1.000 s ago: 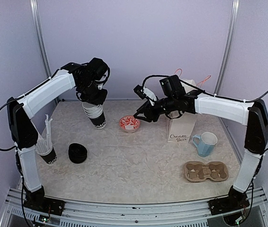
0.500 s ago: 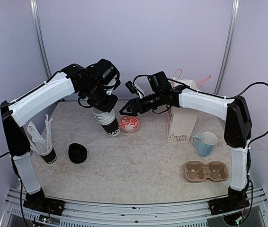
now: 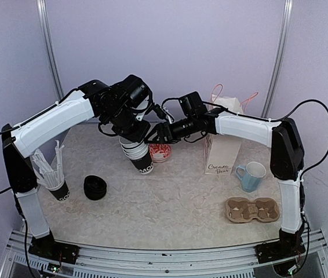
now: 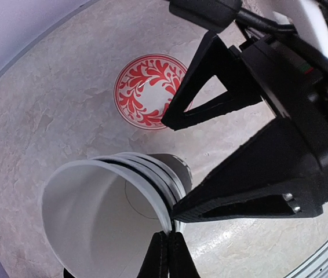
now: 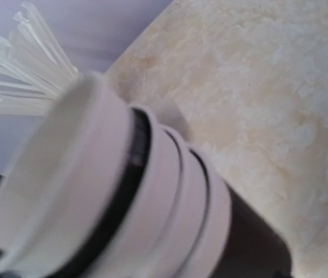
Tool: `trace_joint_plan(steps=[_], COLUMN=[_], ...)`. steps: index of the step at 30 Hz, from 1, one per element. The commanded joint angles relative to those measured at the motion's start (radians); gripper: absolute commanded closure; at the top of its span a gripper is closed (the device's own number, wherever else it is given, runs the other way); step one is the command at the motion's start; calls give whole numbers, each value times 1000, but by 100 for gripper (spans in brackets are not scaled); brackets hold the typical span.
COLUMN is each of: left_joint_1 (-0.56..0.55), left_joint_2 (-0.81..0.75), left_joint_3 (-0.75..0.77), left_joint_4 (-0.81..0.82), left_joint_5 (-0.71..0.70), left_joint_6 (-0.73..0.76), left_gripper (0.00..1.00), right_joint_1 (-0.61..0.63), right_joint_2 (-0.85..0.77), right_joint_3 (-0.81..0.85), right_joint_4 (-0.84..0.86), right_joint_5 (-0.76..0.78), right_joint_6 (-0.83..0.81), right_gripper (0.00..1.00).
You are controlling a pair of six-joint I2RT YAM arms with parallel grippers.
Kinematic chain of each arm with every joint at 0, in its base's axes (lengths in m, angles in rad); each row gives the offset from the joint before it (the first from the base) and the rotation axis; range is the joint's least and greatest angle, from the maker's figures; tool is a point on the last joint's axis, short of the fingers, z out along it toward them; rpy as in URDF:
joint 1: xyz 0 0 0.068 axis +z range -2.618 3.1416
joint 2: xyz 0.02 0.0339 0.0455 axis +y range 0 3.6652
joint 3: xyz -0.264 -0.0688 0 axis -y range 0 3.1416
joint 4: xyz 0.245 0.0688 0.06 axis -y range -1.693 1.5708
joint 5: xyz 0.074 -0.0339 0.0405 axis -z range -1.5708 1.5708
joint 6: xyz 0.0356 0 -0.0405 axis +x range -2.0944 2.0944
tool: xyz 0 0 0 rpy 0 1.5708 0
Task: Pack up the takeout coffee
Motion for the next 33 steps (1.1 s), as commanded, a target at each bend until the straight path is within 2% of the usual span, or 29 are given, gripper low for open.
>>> trace_joint_plan(steps=[1, 10, 17, 21, 26, 30, 33], left_joint_1=[-11, -14, -77, -128, -209, -346, -399], left_joint_2=[-13, 2, 13, -21, -77, -134, -144], left_joint_3=[15, 34, 215, 253, 193, 58, -12], left_joint_4=[16, -21, -122, -134, -140, -74, -33], left_joint_5=[27, -16, -185, -202, -242, -263, -227], left_joint_6=[-10, -16, -44, -46, -57, 45, 81], left_gripper=[100, 100, 100, 100, 100, 100, 100], right_joint_1=[-2, -8, -13, -13, -23, -60, -99], right_joint_2=[45, 82, -10, -92, -229, -386, -537], right_joint_3=[18, 34, 7, -11, -70, -144, -207], right_joint_4=[6, -15, -34, -65, -111, -146, -183], right_joint_5=[11, 23, 25, 66, 38, -46, -116], right_joint_6=[44, 14, -72, -154, -327, -476, -590], right_gripper=[22, 25, 22, 20, 21, 25, 27])
